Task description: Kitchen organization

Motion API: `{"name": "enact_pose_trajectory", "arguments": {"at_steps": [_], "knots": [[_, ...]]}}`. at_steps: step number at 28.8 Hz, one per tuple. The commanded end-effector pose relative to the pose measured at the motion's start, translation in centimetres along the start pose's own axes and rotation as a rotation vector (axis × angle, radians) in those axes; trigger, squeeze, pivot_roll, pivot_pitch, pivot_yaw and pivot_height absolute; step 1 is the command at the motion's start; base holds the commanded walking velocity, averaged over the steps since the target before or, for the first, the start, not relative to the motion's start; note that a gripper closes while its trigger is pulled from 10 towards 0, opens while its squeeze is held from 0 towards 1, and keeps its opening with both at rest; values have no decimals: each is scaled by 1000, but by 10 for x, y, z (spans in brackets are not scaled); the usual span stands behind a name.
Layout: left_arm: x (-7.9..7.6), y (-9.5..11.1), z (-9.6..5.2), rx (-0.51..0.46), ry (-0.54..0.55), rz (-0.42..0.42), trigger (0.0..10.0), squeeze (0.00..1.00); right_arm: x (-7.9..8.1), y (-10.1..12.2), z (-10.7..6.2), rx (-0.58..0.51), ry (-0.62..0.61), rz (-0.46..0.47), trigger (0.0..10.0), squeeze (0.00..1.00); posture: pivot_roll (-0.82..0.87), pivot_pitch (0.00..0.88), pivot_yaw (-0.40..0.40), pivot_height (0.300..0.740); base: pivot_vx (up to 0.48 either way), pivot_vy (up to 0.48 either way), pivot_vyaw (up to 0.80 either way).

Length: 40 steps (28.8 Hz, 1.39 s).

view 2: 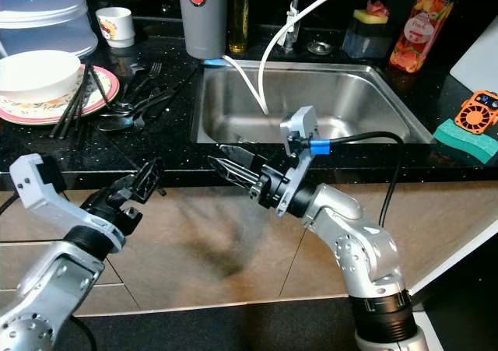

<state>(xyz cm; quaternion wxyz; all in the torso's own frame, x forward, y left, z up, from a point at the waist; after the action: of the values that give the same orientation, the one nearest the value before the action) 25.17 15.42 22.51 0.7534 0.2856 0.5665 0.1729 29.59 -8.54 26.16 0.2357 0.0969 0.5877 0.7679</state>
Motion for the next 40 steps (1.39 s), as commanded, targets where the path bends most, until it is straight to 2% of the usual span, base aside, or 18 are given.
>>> {"name": "enact_pose_trajectory", "arguments": {"at_steps": [1,4,8,10,12,15,17,19,23,24,27,32,34,40], "knots": [[1,-7,1,-14,8,-133,10000,0,4,2,1,-1,21,-19,10000,0,-34,127,-59,740,0,0,0],[5,-6,1,-18,30,-164,10000,0,4,2,1,-1,23,-20,10000,0,-35,125,-59,740,0,0,0],[6,-1,1,-60,56,-158,10000,0,4,2,1,-1,25,-21,10000,0,-35,122,-58,740,0,0,0],[8,3,-1,-96,92,-137,10000,0,4,2,1,-1,27,-21,10000,0,-34,122,-56,740,0,0,0],[10,5,-5,-100,127,-55,10000,0,5,2,1,1,27,-20,10000,0,-34,122,-57,740,0,0,0],[13,3,-9,-89,166,-34,10000,0,5,2,1,1,28,-20,10000,0,-31,124,-59,740,0,0,0],[16,1,-11,-74,189,-40,10000,0,5,2,1,1,28,-19,10000,0,-28,126,-61,740,0,0,0],[28,-13,-13,17,255,-77,10000,0,5,1,1,1,31,-17,10000,0,-27,128,-61,740,0,0,0],[35,-18,-14,33,283,-99,10000,0,5,1,2,0,31,-20,10000,0,-33,128,-56,740,0,0,0],[40,-19,-14,30,302,-151,10000,0,4,2,2,-1,28,-21,10000,0,-33,129,-55,740,0,0,0],[42,-19,-11,24,298,-210,10000,0,3,2,1,1,24,-25,10000,0,-33,129,-55,740,0,0,0],[39,-20,-5,50,265,-234,10000,0,2,2,1,1,23,-25,10000,0,-36,129,-57,740,0,0,0],[33,-23,2,89,213,-243,10000,0,2,3,1,2,24,-27,10000,0,-37,129,-58,740,0,0,0],[25,-25,9,125,157,-248,10000,0,2,3,2,2,24,-30,10000,0,-40,129,-58,740,0,0,0]]}}
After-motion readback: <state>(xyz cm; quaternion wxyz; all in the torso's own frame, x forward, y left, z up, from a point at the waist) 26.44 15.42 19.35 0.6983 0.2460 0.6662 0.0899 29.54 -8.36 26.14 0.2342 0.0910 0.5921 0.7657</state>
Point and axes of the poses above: a point about 5 cm out from each wrist's last joint towards the gripper, its own z axis pointing out of the wrist towards the gripper, its own y axis along the axis of the wrist's last joint, x = y × z, the point moved 1 cm from there along z, pointing out of the wrist towards the gripper, and after that the axes turned 9 degrees about -z, right-handed, at the moved point
